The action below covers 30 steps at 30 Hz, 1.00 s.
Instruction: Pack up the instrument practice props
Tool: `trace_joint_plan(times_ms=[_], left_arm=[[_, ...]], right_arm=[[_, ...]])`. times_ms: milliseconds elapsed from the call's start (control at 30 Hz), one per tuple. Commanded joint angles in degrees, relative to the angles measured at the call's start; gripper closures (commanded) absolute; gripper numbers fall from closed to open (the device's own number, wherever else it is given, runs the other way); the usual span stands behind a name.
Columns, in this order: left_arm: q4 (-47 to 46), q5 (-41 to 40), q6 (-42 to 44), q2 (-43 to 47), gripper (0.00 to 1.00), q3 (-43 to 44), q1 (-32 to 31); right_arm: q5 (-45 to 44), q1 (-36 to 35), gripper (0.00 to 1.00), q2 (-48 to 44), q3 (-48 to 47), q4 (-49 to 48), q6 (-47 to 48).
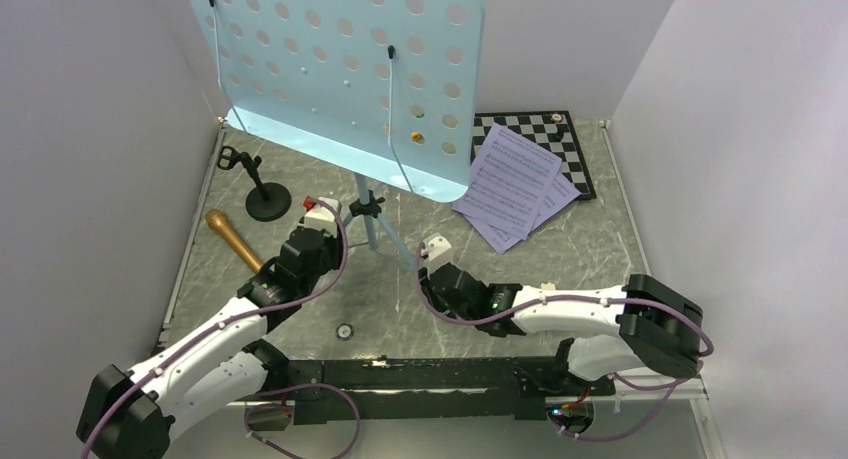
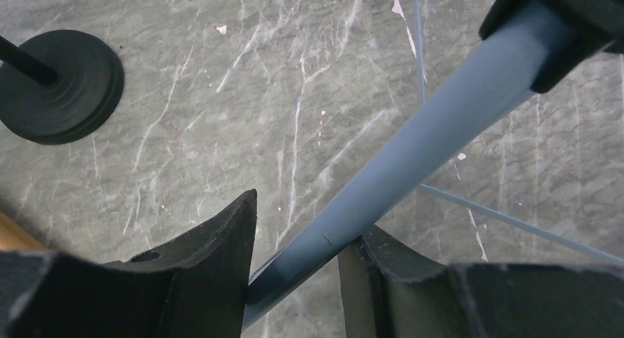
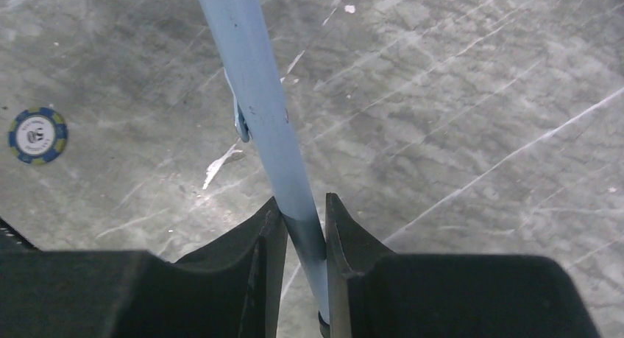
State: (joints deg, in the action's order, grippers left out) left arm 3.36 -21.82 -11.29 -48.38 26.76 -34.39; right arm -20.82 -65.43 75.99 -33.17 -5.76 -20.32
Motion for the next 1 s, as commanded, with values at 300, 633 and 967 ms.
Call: trace_joint_plan(times_ms=[300, 633, 967], left_arm=[[-11.60, 1.25, -0.18, -0.21, 0.55, 1.44, 7.28], [-13.74, 4.21, 1.67, -0.04, 0.35, 2.22, 11.52], [-6.50, 4.24, -1.28, 10.17, 0.10, 3.33, 11.54]], right_arm=[[-10.93, -13.31, 1.00, 13.27, -12.56, 2.08, -18.49], [-8.85, -14.05, 1.00, 26.11, -23.91, 7.95, -21.18], [-10.64, -13.49, 0.39, 17.25, -21.37, 11.94, -21.27]])
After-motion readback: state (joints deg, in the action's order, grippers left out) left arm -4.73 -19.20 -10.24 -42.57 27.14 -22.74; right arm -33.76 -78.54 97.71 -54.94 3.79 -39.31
